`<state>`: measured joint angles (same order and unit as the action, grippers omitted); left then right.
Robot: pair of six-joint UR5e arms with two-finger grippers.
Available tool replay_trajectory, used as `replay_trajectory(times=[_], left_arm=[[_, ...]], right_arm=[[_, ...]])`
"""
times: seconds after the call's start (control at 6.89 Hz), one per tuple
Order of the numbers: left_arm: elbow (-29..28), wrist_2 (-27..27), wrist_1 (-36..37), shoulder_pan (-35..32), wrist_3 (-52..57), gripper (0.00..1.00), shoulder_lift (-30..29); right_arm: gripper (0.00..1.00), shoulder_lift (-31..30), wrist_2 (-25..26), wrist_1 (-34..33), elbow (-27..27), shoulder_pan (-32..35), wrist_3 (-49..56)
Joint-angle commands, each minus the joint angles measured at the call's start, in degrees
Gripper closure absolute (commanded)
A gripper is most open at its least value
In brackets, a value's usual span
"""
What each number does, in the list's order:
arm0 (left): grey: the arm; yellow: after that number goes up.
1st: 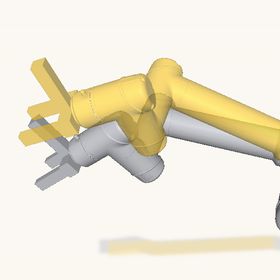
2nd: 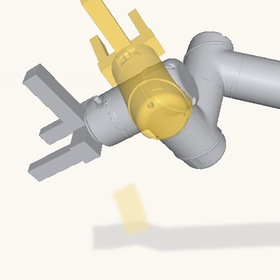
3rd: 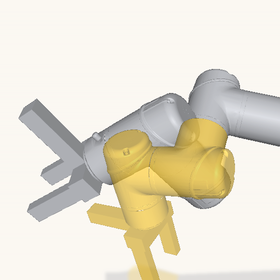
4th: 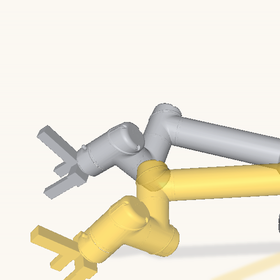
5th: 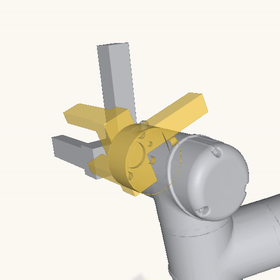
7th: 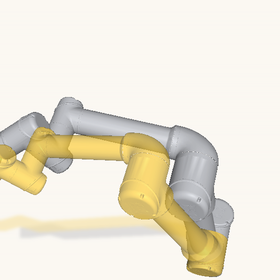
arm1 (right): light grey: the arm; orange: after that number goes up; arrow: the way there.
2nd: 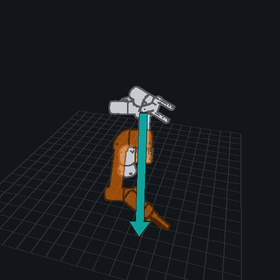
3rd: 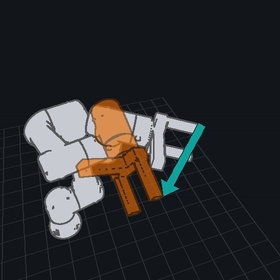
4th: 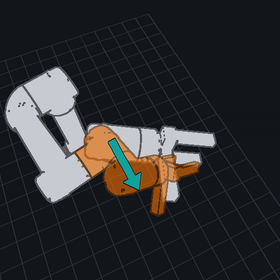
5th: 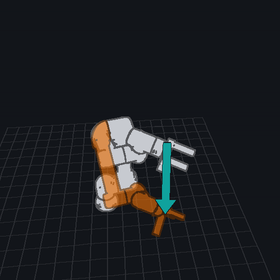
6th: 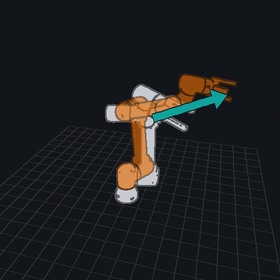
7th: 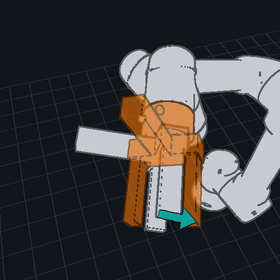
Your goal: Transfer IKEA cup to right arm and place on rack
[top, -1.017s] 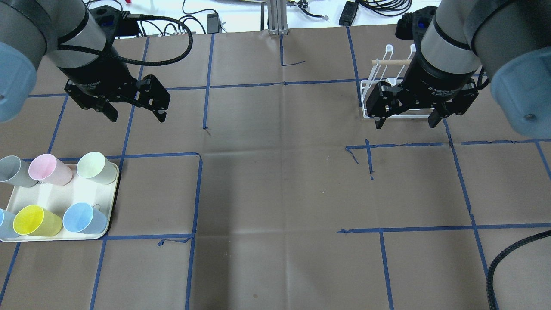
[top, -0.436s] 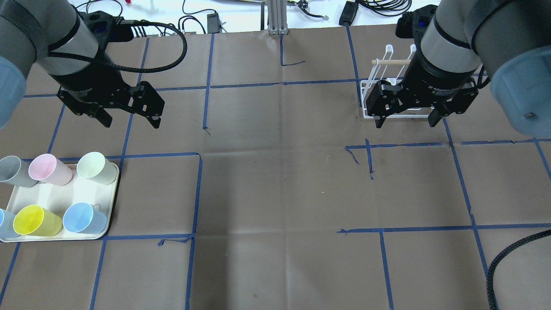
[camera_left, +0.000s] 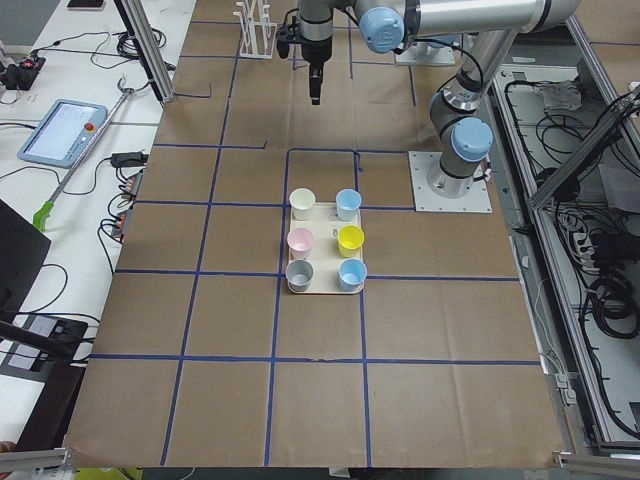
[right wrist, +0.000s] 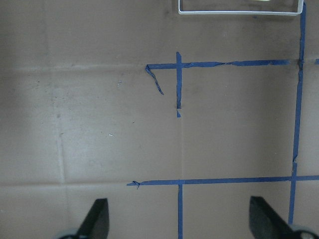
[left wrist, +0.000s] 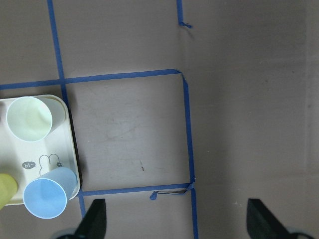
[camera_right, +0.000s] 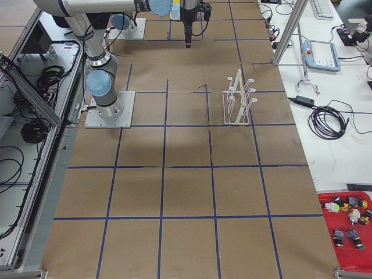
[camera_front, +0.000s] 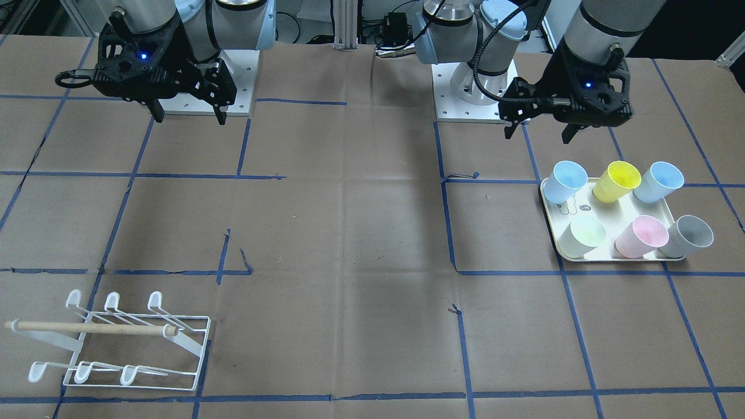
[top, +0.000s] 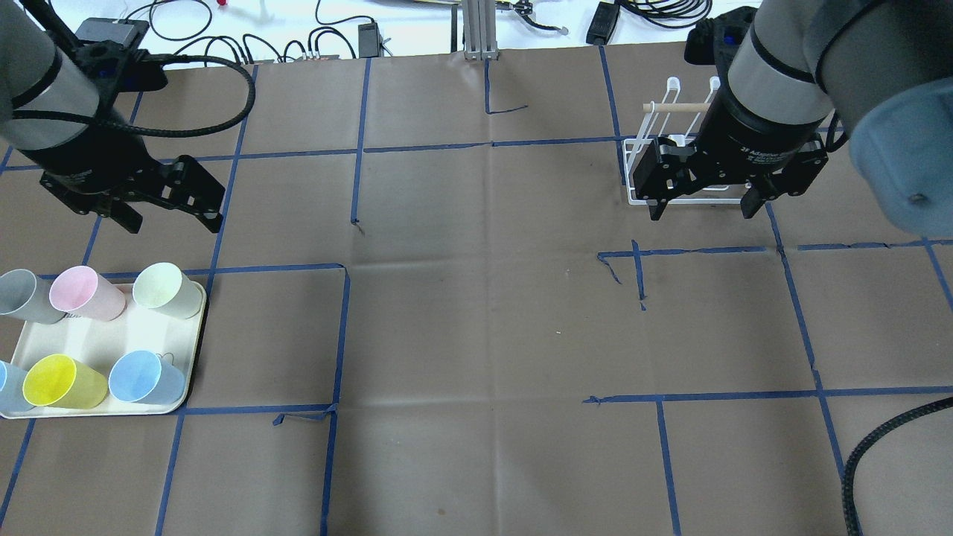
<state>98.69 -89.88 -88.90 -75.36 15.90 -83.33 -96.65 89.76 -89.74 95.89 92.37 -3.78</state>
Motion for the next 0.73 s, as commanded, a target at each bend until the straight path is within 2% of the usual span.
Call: replay_trajectory(times=[0.0, 0.29, 0.44, 0.58], left_arm=[[3.77, -0.03, 5.28, 9.75, 10.14, 0.01, 0.01], [5.45, -0.12, 9.24, 11.81, 10.81, 0.01, -1.65], [7.81, -0.12, 11.97, 11.90, 11.07, 0.01, -2.10], [11.92, -0.12, 17.91, 12.25, 12.38, 0.01, -2.71]], right_arm=[[0.00, 0.06, -0.02, 0.00, -0.01, 0.00, 0.00], [0.00, 0.06, 0.06, 0.00, -0.09, 0.00, 0.00], [0.00, 0.06, 0.07, -0.09, -0.09, 0.00, 0.09], [0.00, -0.03, 0.07, 0.00, -0.09, 0.00, 0.09]])
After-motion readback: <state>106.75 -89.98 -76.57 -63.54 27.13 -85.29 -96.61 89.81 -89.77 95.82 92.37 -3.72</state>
